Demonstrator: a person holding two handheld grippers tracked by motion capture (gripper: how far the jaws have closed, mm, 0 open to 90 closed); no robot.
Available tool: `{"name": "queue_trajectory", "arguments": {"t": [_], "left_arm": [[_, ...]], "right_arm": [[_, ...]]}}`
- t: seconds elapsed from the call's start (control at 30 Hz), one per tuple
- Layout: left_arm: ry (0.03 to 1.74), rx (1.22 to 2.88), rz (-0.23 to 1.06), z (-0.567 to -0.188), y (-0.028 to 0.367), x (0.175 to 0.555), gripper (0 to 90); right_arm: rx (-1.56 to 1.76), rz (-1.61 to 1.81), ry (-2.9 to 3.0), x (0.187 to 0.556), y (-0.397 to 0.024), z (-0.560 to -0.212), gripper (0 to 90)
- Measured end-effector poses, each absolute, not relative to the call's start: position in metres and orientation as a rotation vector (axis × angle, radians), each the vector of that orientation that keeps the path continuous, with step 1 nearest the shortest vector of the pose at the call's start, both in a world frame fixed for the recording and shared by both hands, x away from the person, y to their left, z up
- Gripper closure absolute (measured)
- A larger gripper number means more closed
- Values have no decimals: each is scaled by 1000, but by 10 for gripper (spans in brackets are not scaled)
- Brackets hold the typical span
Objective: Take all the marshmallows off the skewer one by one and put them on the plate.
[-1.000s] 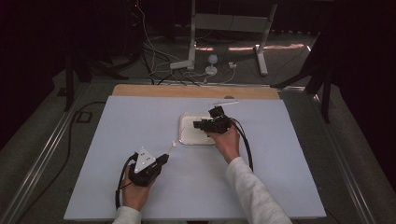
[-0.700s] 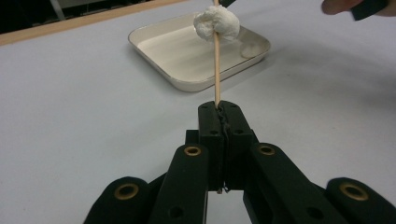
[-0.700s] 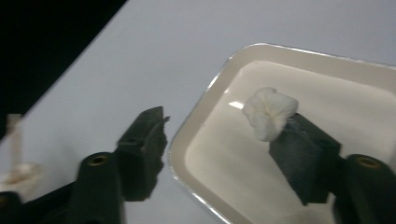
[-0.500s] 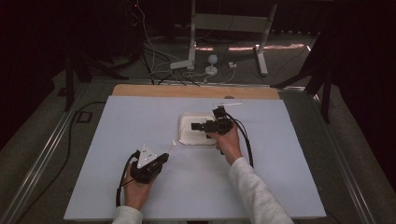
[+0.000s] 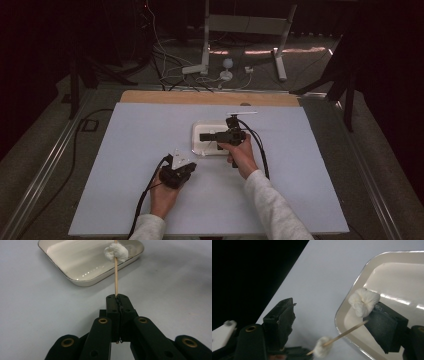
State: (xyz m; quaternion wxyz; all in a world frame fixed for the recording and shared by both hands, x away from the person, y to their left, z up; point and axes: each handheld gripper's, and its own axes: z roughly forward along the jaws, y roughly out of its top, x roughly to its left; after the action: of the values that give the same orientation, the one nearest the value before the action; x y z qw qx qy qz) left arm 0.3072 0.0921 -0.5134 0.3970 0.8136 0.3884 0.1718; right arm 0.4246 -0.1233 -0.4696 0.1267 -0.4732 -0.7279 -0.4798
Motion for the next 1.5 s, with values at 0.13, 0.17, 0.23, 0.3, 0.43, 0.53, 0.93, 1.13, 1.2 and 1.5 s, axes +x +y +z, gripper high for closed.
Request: {"name": "queue_trajectory", "arguments": {"t": [0.13, 0.17, 0.23, 0.3, 0.43, 0.53, 0.93, 1.13, 1.2, 1.5], "left_arm": [[1023, 2058, 443, -513, 93, 313, 898], [1030, 2055, 441, -514, 94, 314, 897], [1036, 2050, 433, -514, 95, 314, 896], [1041, 2050, 429, -514, 95, 315, 895], [1066, 2036, 417, -515, 96, 317, 896], [1065, 2049, 416, -516, 94, 317, 895], [973, 2040, 372, -509, 92, 307, 894], [972, 2026, 372, -505, 102, 301, 894], [984, 2016, 375, -505, 107, 301, 895], [1020, 1965, 393, -501, 120, 297, 895]], "right_arm": [[-1370, -1388, -2117, 423, -121, -471, 257], [-1371, -1390, -2111, 423, -122, -471, 261], [-1378, -1383, -2105, 422, -123, -472, 267], [-1385, -1370, -2106, 422, -124, -473, 269], [-1394, -1348, -2098, 422, -125, -476, 278], [-1394, -1338, -2104, 421, -125, -477, 278], [-1430, -1366, -2137, 419, -133, -472, 268], [-1424, -1399, -2141, 419, -136, -470, 261], [-1411, -1399, -2144, 417, -135, -470, 261], [-1290, -1387, -2177, 403, -122, -468, 260]]}}
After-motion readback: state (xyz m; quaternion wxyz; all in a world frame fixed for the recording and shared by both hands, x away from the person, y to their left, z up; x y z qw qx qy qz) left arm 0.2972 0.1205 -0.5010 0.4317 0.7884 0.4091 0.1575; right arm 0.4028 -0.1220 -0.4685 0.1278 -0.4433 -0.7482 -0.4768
